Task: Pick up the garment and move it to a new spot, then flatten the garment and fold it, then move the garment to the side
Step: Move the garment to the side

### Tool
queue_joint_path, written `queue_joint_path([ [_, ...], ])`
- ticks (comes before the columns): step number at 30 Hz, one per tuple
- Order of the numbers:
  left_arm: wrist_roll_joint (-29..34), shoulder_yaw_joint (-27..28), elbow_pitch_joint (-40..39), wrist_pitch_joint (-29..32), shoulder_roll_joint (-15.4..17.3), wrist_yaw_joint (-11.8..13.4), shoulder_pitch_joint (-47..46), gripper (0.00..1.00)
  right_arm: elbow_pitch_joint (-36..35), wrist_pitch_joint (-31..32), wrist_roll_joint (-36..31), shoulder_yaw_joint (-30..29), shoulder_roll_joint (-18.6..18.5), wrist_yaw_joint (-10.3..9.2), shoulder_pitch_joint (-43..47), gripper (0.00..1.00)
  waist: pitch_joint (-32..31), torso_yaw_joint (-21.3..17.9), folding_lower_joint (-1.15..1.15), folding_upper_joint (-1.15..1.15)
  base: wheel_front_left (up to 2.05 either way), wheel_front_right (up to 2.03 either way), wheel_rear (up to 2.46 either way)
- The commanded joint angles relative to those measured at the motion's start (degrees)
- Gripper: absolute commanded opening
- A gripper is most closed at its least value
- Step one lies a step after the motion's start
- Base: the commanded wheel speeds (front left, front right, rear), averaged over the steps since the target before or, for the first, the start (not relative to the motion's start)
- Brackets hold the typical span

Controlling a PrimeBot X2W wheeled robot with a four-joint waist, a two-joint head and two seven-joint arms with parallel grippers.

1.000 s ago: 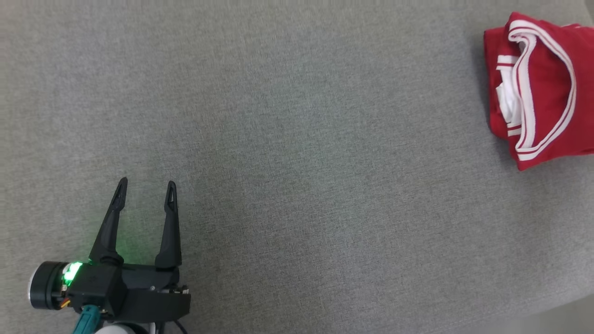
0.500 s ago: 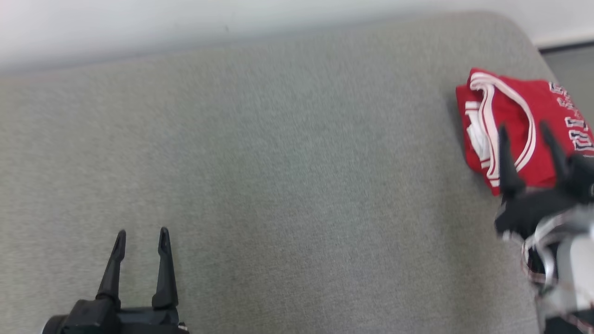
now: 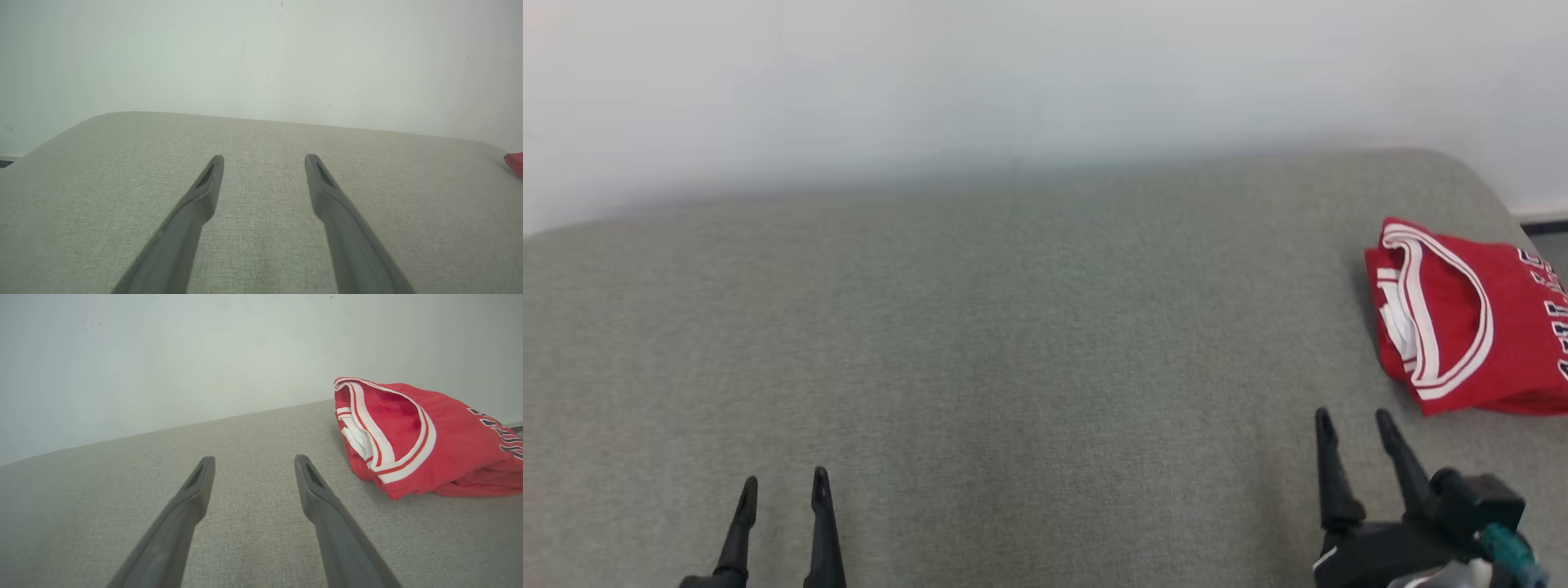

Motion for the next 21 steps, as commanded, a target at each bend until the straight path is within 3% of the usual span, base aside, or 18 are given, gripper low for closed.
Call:
queue_joint_path([
  [1,0.8,0.1,0.0,-0.1,0.0,0.2,0.9,1.0,0.0,-0.7,-0.2,-0.1,0.5,-0.12,1.0,1.0,-2.8,2.5,0.01,0.01,0.0,0.0,0.0],
  [15,-1.9,1.4,1.3,-0.1,0.0,2.9,4.3,1.0,2.6,-3.5,-2.0,2.3,2.6,-0.12,6.3,1.0,-5.8,2.8,0.01,0.01,0.0,0.0,0.0],
  [21,-1.5,2.0,3.0,-0.1,0.0,2.9,4.9,1.0,2.3,-3.0,-2.2,2.7,2.7,-0.12,6.9,1.0,-6.7,2.6,0.01,0.01,0.0,0.0,0.0],
])
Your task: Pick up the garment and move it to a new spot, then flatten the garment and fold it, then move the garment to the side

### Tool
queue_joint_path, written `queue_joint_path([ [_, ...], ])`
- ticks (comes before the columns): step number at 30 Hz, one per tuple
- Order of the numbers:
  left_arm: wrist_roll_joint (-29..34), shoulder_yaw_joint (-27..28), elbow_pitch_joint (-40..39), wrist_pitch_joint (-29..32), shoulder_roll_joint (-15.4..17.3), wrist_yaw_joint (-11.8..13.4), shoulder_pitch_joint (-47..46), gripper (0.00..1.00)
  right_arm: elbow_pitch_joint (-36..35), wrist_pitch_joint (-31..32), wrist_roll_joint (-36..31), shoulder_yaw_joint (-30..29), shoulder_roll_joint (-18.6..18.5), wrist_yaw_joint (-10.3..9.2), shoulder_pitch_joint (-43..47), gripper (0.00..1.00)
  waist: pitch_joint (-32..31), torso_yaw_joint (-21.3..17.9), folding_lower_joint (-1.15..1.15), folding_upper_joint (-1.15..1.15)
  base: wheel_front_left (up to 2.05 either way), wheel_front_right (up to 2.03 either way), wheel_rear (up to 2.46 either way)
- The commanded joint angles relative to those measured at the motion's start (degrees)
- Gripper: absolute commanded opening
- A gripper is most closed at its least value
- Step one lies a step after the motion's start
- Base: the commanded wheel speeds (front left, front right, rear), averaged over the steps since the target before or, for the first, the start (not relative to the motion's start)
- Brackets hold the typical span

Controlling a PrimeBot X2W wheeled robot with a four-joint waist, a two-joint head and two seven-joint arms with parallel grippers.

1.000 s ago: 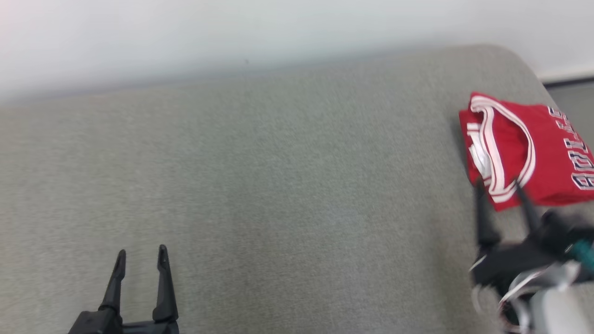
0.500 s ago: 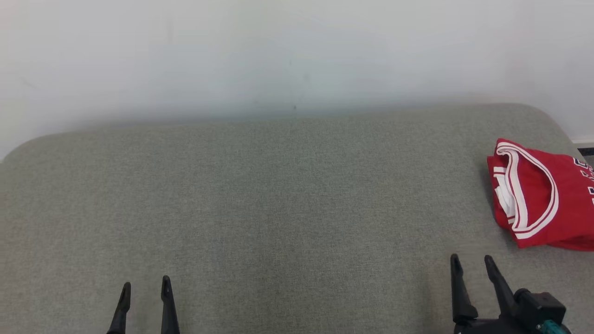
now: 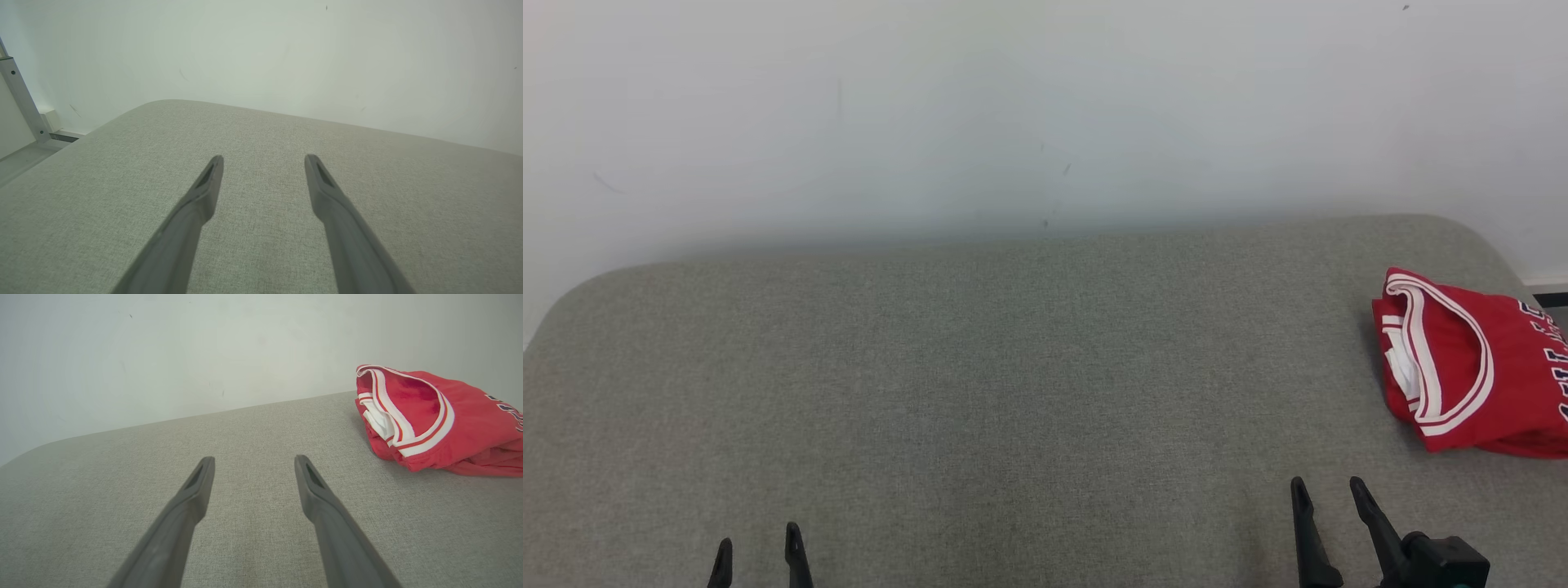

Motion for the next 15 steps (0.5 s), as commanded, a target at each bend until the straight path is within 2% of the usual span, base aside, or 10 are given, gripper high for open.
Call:
queue_joint_path([
  [1,0.3,0.1,0.4,-0.1,0.0,0.0,0.8,1.0,-0.2,0.0,-0.1,0.3,0.2,-0.12,0.7,1.0,-0.2,0.0,0.0,0.0,0.0,0.0,0.0],
  [15,0.7,0.0,0.4,-0.1,0.0,0.6,0.9,1.0,-0.6,0.4,1.3,0.5,0.2,-0.12,1.1,1.0,0.0,0.1,0.0,0.0,0.0,0.0,0.0],
])
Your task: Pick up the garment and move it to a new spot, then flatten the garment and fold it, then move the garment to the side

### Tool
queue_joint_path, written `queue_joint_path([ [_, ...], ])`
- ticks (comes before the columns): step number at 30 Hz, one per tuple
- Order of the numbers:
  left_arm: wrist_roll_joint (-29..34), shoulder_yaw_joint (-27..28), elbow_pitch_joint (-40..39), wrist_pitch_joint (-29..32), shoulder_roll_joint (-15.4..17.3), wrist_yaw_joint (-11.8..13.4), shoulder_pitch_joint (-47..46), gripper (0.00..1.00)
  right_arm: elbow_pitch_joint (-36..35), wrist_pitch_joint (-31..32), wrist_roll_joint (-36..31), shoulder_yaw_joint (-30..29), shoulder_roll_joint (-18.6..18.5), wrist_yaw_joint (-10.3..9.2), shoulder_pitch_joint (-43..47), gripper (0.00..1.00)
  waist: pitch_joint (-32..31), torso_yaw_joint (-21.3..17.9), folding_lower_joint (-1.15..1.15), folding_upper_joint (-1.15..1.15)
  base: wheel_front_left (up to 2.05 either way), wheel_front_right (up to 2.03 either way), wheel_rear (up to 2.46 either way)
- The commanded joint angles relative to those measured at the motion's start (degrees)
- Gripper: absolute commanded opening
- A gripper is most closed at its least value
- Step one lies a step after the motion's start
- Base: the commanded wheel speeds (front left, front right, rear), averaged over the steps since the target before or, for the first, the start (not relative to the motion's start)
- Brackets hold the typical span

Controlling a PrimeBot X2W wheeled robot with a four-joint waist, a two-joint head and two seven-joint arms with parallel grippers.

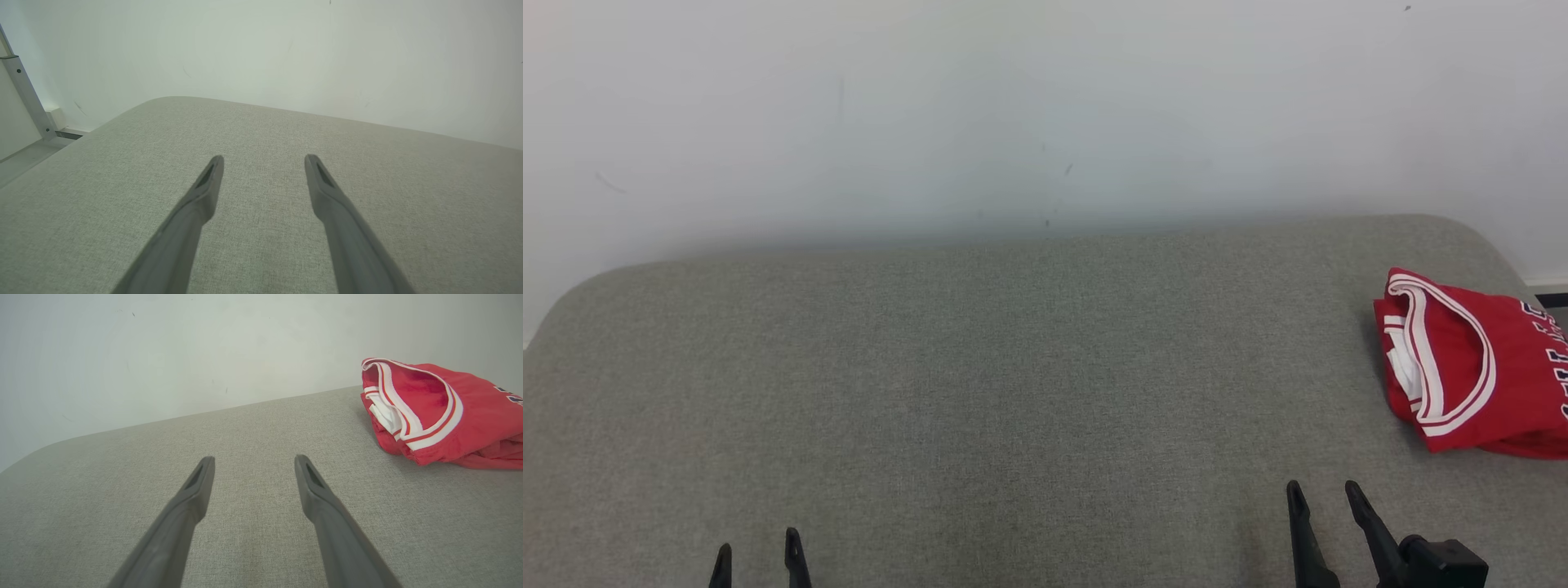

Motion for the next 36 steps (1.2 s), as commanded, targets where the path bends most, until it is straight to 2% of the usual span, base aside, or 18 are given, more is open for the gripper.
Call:
queue_joint_path([
  [1,0.5,0.2,-0.3,-0.1,0.0,0.1,0.4,1.0,-0.3,0.0,0.0,0.0,0.2,-0.12,0.5,1.0,0.1,0.0,0.0,0.0,0.0,0.0,0.0],
  [2,0.5,0.3,-0.3,-0.1,0.0,0.1,0.4,1.0,-0.4,0.0,0.0,0.0,0.2,-0.12,0.5,1.0,0.2,0.0,0.0,0.0,0.0,0.0,0.0],
  [3,0.2,0.2,0.0,0.0,0.0,0.0,0.0,0.0,-0.1,0.0,0.0,0.0,0.0,0.0,0.0,0.0,0.2,0.0,0.0,0.0,0.0,0.0,0.0],
  [11,-0.6,0.0,4.1,0.7,-0.3,-0.1,0.7,0.0,4.2,0.4,0.4,0.0,0.1,0.0,1.5,0.0,0.2,0.0,0.0,0.0,0.0,0.0,0.0],
  [36,-25.1,1.9,3.9,7.2,-0.2,-3.2,-3.7,0.0,3.6,5.4,26.1,-0.9,0.1,-0.02,-2.5,0.0,0.8,0.5,0.0,0.0,0.0,0.0,0.0],
])
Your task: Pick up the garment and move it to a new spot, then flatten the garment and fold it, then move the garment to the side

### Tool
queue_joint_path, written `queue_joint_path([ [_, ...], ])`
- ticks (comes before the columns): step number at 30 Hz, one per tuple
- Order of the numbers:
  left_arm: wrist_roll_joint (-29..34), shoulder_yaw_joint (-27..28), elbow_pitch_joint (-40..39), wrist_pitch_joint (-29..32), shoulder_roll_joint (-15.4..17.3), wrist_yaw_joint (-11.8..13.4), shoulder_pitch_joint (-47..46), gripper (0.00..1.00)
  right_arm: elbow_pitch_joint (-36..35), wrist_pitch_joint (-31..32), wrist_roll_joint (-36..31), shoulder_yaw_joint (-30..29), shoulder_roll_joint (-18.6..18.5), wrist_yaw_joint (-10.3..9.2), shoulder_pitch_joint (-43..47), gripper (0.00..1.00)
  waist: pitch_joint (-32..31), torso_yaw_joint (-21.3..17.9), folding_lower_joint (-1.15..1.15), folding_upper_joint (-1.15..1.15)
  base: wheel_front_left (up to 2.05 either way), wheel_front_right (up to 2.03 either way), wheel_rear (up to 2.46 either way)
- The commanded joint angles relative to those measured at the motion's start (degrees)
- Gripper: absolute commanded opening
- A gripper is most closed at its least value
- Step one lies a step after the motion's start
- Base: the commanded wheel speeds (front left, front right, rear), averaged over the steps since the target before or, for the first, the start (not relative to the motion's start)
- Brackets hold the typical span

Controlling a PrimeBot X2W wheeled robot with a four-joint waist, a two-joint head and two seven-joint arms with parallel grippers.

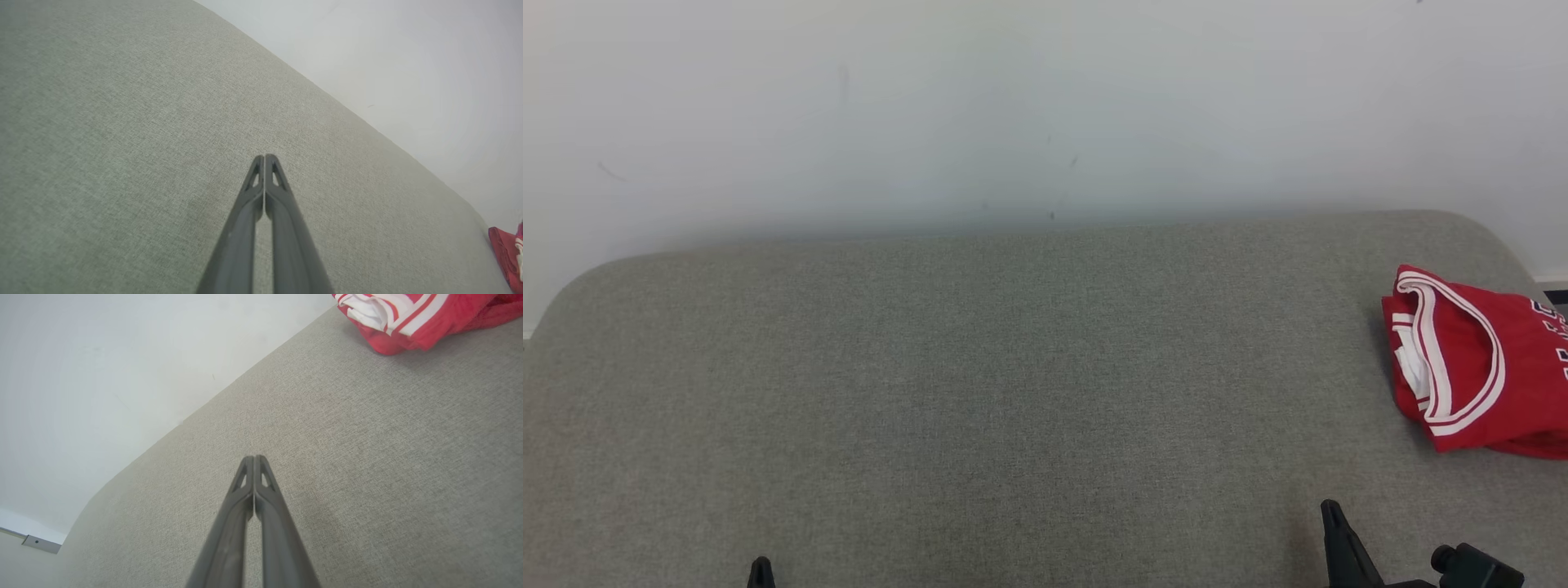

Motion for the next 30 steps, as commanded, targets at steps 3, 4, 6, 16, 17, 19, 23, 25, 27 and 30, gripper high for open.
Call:
queue_joint_path([
  [3,-3.4,0.4,-1.0,0.7,0.2,-0.6,-1.8,0.0,-1.0,0.5,3.4,-0.2,0.0,-0.03,-1.6,0.0,0.1,0.1,0.0,-0.01,0.0,0.0,0.0],
  [4,-4.2,0.5,-1.0,0.9,0.2,-0.7,-1.9,0.0,-1.0,0.7,4.3,-0.2,0.0,-0.03,-1.8,0.0,0.1,0.1,0.0,-0.01,0.0,0.0,0.0],
  [6,-5.8,0.6,-1.0,1.3,0.2,-0.9,-2.2,0.0,-1.0,1.0,5.9,-0.3,0.0,-0.03,-2.0,0.0,0.1,0.1,0.0,-0.01,0.0,0.0,0.0],
  [16,-13.4,1.2,-1.0,3.4,0.2,-1.9,-3.5,0.0,-1.2,2.6,13.9,-0.6,0.0,-0.04,-3.3,0.0,0.4,0.3,0.0,-0.01,0.0,0.0,0.0],
  [17,-14.1,1.3,-1.0,3.6,0.2,-2.0,-3.7,0.0,-1.2,2.7,14.6,-0.6,0.0,-0.04,-3.4,0.0,0.4,0.3,0.0,-0.01,0.0,0.0,0.0],
  [19,-15.6,1.4,-1.1,3.9,0.2,-2.2,-3.9,0.0,-1.2,3.0,16.1,-0.7,0.0,-0.04,-3.6,0.0,0.5,0.4,0.0,-0.01,0.0,0.0,0.0],
  [23,-18.3,1.6,-1.1,4.7,0.2,-2.5,-4.4,0.0,-1.3,3.6,19.0,-0.8,0.0,-0.04,-4.1,0.0,0.6,0.5,0.0,-0.01,0.0,0.0,0.0],
  [25,-19.6,1.7,-1.1,5.0,0.2,-2.7,-4.6,0.0,-1.3,3.8,20.3,-0.8,0.0,-0.05,-4.3,0.0,0.6,0.5,0.0,-0.01,0.0,0.0,0.0],
  [27,-20.9,1.8,-1.1,5.4,0.3,-2.8,-4.9,0.0,-1.3,4.1,21.7,-0.9,0.0,-0.05,-4.5,0.0,0.7,0.5,0.0,-0.01,0.0,0.0,0.0],
  [30,-22.9,2.0,-1.1,5.9,0.3,-3.1,-5.2,0.0,-1.3,4.5,23.7,-0.9,0.0,-0.05,-4.8,0.0,0.7,0.6,0.0,-0.01,0.0,0.0,0.0],
])
